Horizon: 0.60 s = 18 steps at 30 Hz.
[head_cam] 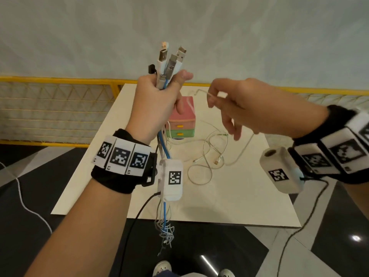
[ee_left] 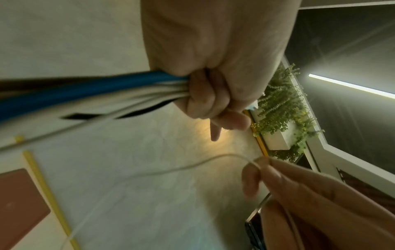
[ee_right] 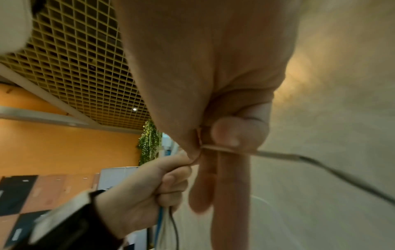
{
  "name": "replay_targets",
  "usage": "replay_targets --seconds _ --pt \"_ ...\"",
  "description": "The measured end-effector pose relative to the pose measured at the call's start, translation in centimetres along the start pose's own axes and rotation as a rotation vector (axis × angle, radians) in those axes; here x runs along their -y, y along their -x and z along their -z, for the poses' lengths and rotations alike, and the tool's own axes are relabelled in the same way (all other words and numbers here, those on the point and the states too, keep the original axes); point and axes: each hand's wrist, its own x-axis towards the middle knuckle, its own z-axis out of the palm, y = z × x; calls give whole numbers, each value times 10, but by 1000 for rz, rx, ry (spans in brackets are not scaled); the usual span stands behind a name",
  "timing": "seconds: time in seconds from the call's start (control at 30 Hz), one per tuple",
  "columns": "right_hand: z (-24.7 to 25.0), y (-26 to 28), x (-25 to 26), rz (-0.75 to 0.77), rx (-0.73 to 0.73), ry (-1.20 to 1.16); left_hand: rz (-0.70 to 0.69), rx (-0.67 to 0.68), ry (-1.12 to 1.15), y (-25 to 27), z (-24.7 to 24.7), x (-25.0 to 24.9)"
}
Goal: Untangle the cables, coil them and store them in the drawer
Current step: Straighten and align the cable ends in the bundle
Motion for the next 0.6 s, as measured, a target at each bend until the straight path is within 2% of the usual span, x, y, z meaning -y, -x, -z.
replay_targets --seconds 0.17,0.3,0.37,0.47,0.53,0.6 --pt "-20 27 8 -87 294 -80 85 167 53 16 -9 -10" --pt "-43 34 2 -92 431 -59 129 277 50 25 -16 -9" --pt "-54 35 -5 -37 401 80 131 327 56 29 -18 -8" --pt "-66 36 -11 16 243 193 72 410 46 35 -22 -5" --pt "-72 35 -11 -4 161 93 6 491 -21 39 -25 -4" --pt "-77 32 -8 13 103 -108 -9 557 -88 42 -28 -7"
